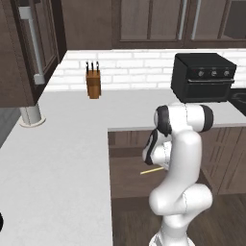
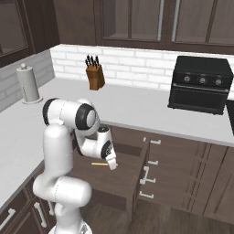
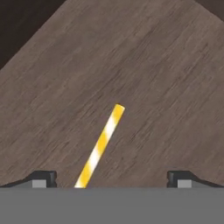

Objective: Take a straw from the drawer in front and place it inside the glass cup on the dining counter.

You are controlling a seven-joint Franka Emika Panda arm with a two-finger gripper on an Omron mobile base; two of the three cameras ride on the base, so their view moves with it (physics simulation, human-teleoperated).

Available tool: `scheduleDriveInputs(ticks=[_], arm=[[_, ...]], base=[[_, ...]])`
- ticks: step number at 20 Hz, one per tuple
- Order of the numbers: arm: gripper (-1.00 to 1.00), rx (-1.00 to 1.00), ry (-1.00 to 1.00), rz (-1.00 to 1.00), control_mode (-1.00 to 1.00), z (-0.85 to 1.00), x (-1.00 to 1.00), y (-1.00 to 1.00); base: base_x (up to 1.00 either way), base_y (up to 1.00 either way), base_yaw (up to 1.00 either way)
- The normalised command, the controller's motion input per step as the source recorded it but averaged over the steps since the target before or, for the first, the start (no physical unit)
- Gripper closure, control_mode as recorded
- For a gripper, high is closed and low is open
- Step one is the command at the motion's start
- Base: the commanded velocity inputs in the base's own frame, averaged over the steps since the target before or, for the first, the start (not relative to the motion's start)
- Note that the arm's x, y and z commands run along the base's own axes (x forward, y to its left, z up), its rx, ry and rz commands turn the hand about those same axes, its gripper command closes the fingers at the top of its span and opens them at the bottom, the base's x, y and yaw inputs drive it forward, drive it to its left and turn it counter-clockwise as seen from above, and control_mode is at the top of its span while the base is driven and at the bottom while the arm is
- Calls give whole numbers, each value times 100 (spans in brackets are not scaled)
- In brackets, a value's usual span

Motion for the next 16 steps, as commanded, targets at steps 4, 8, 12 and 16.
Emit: scheduleDriveInputs(ticks=[4,8,12,16], arm=[[-100,0,0,-3,-100,-28,32,0],[-100,1,0,-3,-100,-28,22,0],[-100,1,0,-2,-100,-23,6,0],[-100,1,-1,-3,-100,-25,-12,0]], base=[[0,0,0],[0,0,0],[0,0,0],[0,0,0]])
